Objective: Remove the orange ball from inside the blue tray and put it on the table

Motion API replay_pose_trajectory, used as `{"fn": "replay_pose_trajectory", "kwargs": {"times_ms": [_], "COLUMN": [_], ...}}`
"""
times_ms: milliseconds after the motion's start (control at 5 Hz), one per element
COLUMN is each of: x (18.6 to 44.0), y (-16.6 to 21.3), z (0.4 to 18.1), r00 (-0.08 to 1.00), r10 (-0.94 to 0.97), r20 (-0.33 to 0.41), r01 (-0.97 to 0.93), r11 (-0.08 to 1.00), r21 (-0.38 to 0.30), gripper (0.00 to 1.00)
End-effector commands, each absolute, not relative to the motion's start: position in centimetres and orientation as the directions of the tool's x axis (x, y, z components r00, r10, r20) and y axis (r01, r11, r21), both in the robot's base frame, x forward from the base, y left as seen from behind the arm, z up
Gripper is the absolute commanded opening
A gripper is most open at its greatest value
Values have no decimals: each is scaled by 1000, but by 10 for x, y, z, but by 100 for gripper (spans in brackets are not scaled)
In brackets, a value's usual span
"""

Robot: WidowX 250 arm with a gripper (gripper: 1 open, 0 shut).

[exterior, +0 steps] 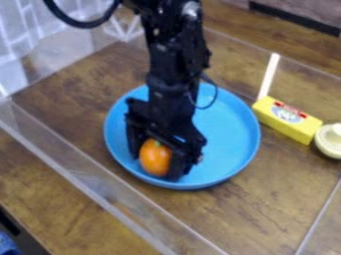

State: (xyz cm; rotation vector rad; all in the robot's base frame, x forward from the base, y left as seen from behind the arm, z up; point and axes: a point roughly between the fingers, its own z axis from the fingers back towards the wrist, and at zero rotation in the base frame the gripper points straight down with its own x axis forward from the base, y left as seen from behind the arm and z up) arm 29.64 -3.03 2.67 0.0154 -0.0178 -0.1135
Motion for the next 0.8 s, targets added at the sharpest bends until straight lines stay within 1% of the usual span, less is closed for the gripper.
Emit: {"fn": "replay_pose_trajectory", "kwargs": {"times_ms": [0, 400, 600], "x": [297, 298, 299], "y": [-35, -36, -37], "z": [20, 6, 6], "r00": [991, 989, 989], "r10": [-132, -143, -143], "r20": [36, 44, 41], "r01": [132, 143, 143], "r11": [991, 990, 990], "r21": [17, 14, 10], "gripper": [100, 100, 0]}}
